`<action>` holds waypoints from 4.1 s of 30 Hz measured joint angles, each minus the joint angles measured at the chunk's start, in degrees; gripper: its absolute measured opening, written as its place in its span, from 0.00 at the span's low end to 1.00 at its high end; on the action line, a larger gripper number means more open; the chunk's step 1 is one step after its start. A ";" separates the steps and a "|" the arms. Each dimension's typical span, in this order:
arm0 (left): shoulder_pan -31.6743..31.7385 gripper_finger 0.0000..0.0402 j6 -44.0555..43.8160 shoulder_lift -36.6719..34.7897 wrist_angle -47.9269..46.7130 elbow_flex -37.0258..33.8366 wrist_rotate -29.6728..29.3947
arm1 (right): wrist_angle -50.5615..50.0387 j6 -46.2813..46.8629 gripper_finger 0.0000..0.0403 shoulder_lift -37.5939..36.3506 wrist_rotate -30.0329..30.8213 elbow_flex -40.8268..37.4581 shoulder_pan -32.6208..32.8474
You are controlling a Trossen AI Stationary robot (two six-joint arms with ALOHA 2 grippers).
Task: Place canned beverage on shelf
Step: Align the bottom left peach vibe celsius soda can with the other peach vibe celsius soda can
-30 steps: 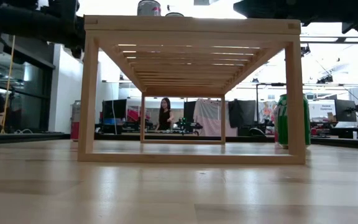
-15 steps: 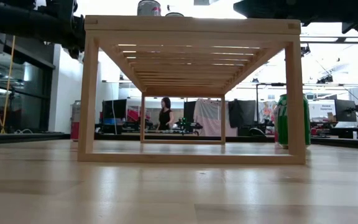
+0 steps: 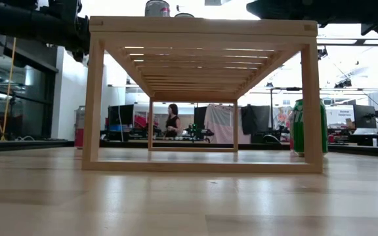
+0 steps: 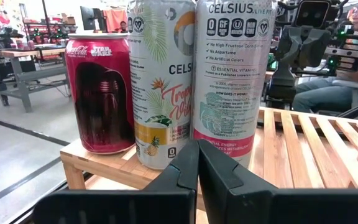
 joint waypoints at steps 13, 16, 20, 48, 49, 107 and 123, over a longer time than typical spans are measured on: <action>0.00 0.00 -0.04 0.02 -0.01 -0.02 0.00 | 0.00 -0.02 0.00 0.00 0.00 0.00 0.02; 0.00 0.00 -0.04 0.02 -0.01 -0.02 0.00 | 0.02 -0.02 0.00 -0.02 0.00 0.00 0.02; 0.00 0.00 -0.05 0.02 -0.02 -0.02 0.00 | 0.07 -0.02 0.00 -0.02 0.00 0.00 0.02; 0.00 0.00 -0.04 0.02 -0.49 -0.02 0.00 | 0.09 -0.04 0.00 -0.01 0.00 0.00 0.02; 0.00 0.00 -0.04 0.02 -0.51 -0.02 0.00 | 0.09 -0.02 0.00 0.00 0.00 0.00 0.02; -5.70 0.71 -1.74 -2.05 2.23 3.45 23.87 | -0.33 1.51 0.00 0.00 2.73 0.00 0.01; -13.57 0.73 -17.66 1.05 -11.23 14.23 27.31 | -0.31 1.49 0.00 0.00 3.19 0.00 0.00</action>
